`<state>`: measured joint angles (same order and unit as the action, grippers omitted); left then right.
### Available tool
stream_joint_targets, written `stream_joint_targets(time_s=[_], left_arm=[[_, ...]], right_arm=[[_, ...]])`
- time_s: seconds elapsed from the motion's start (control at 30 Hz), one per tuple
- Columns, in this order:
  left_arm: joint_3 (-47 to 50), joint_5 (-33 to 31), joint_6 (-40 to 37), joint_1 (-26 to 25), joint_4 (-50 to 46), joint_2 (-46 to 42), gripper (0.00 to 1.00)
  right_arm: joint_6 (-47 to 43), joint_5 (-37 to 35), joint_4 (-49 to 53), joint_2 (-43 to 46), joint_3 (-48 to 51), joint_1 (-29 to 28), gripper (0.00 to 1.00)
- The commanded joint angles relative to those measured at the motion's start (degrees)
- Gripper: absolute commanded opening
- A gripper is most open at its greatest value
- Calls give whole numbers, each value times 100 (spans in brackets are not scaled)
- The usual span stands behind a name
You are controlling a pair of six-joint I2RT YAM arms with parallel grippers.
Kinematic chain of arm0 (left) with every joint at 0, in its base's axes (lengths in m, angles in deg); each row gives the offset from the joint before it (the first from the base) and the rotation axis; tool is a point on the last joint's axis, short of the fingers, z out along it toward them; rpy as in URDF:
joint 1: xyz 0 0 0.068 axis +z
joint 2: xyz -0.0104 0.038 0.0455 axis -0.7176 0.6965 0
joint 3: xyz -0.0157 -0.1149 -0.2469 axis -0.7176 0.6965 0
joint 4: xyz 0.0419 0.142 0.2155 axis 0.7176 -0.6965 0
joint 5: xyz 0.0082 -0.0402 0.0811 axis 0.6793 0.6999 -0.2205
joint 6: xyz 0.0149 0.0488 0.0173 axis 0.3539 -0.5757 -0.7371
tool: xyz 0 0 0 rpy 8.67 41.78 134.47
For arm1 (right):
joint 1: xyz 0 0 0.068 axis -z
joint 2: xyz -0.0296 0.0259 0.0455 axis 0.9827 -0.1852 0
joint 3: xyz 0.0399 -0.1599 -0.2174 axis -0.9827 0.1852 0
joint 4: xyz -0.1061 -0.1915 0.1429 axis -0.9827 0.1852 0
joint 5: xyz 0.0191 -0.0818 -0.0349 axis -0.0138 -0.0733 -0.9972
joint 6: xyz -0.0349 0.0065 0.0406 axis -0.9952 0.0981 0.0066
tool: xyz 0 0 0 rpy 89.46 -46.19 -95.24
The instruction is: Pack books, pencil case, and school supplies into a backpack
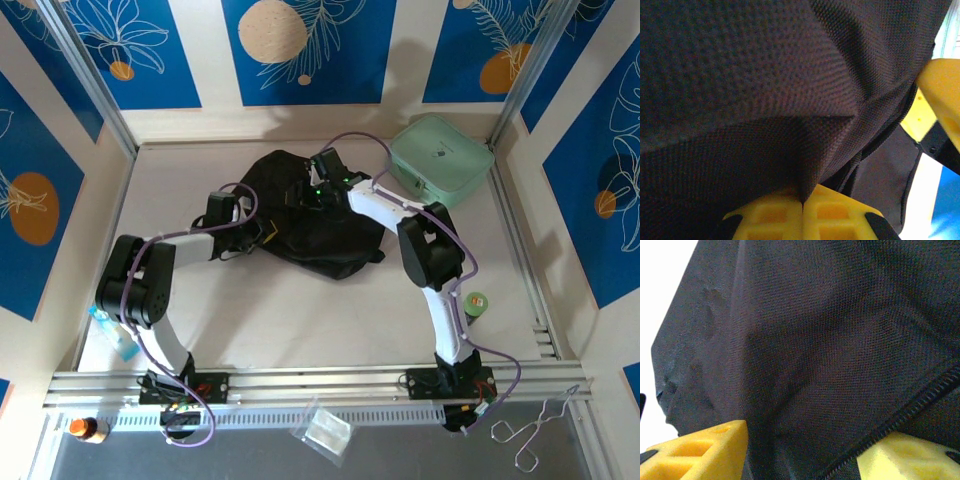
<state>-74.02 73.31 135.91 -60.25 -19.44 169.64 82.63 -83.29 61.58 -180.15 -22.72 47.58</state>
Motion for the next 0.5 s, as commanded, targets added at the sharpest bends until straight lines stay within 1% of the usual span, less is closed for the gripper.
stream_joint_targets(time_s=[0.0, 0.1, 0.23, 0.33, 0.47], left_arm=[[-100, 247, -166, -64, -54, -67, 0], [-87, 294, -194, -60, -19, -77, 0], [-60, 346, -217, -58, 68, -103, 0], [-22, 346, -216, -56, 108, -121, 0], [1, 354, -208, -57, 135, -117, 0]], right_arm=[[-214, -9, 59, 706, 258, 20, 58], [-204, 66, 376, 1019, 501, -78, 51], [-283, 297, 527, 1194, 756, -256, 45], [-379, 437, 701, 1029, 639, -331, 41], [-489, 491, 1093, 614, 154, -367, 39]])
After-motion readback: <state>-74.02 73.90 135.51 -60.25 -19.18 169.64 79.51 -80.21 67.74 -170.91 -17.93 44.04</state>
